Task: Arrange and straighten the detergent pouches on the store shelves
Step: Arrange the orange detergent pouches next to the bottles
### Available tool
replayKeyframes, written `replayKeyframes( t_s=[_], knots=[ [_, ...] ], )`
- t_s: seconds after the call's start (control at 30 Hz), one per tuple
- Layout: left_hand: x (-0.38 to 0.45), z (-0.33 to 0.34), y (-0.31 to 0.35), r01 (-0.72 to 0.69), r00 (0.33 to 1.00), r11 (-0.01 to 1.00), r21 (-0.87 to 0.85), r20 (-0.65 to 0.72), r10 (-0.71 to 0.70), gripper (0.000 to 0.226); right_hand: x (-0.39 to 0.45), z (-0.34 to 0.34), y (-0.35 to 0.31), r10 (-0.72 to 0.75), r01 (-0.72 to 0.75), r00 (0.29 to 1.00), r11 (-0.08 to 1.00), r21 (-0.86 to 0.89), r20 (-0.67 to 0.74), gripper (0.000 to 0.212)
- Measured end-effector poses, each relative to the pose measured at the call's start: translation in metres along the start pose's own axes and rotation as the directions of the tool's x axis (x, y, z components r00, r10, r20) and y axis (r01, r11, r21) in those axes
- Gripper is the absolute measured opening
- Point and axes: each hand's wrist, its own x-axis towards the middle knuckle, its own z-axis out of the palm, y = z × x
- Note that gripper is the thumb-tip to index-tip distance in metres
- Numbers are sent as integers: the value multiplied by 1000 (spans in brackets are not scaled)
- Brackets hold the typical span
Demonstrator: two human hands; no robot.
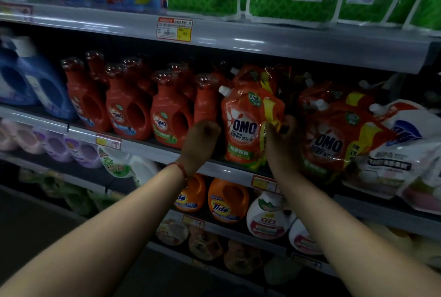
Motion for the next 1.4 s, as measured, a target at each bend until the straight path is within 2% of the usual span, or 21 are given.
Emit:
replayKeyframes(
  t_s=[0.07, 0.13, 0.17, 0.23, 0.3, 0.37, 0.43, 0.5, 0.57, 0.63, 0.7, 0.77, 0.8, 0.9, 1.03, 1.13, 1.2, 1.3, 1.4],
  knots=[
    [-6, 11, -3, 86, 990, 992, -88, 115, -76, 16, -6, -4, -31, -180, 177, 980, 983, 37, 85, 53],
    [-7, 24, -5, 142, 976, 979, -144, 183, -115, 22, -2, 5, -48, -364, 388, 908, 918, -86, 207, 56],
    [-6, 30, -7, 118, 976, 980, -161, 200, -85, 20, 2, 11, -55, -418, 475, 863, 862, -174, 285, 58],
    [-5, 41, -10, 67, 973, 976, -206, 229, -18, 33, 13, 26, -64, -395, 546, 813, 772, -324, 428, 65],
    [-7, 49, -10, 61, 978, 968, -242, 210, -9, 46, 29, 42, -66, -258, 506, 828, 726, -465, 499, 73],
    [-12, 53, -12, 49, 983, 961, -273, 183, 2, 50, 44, 56, -66, -180, 473, 858, 640, -605, 481, 72],
    [-16, 55, -20, 33, 984, 949, -314, 177, 24, 49, 58, 67, -60, -240, 475, 876, 573, -668, 418, 60],
    [-22, 55, -28, 39, 985, 952, -305, 170, 14, 46, 70, 69, -59, -275, 462, 885, 614, -640, 375, 46],
    [-24, 56, -33, 68, 993, 954, -291, 112, -37, 41, 75, 63, -62, -238, 414, 901, 724, -552, 363, 31],
    [-22, 54, -35, 135, 991, 956, -262, 51, -125, 39, 77, 51, -67, -288, 478, 867, 710, -517, 406, 22],
    [-16, 49, -36, 158, 987, 972, -175, 65, -149, 35, 73, 39, -71, -323, 513, 840, 734, -445, 436, 20],
    [-13, 47, -39, 161, 975, 984, -70, 166, -148, 17, 69, 30, -69, -332, 500, 847, 765, -407, 416, 20],
    [-13, 47, -40, 171, 968, 984, -44, 191, -160, 16, 70, 28, -67, -326, 485, 855, 777, -401, 403, 20],
    [-15, 49, -39, 244, 957, 970, -3, 161, -241, 21, 72, 26, -67, -324, 458, 875, 794, -398, 360, 23],
    [-9, 47, -28, 225, 969, 960, 167, 62, -238, 24, 76, 26, -66, -325, 427, 900, 791, -438, 290, 21],
    [-8, 52, -23, 272, 962, 956, 114, 10, -275, 21, 80, 31, -62, -320, 402, 914, 805, -437, 250, 19],
    [-18, 58, -22, 298, 954, 954, 17, -21, -298, 23, 74, 40, -55, -319, 414, 905, 812, -411, 282, 20],
    [-38, 65, -16, 185, 981, 974, -128, -27, -190, 42, 57, 51, -48, -341, 459, 871, 822, -338, 354, 25],
    [-46, 69, -10, 1, 1000, 997, -78, -28, -3, 69, 25, 31, -49, -477, 569, 804, 790, -229, 354, 29]
  ],
)
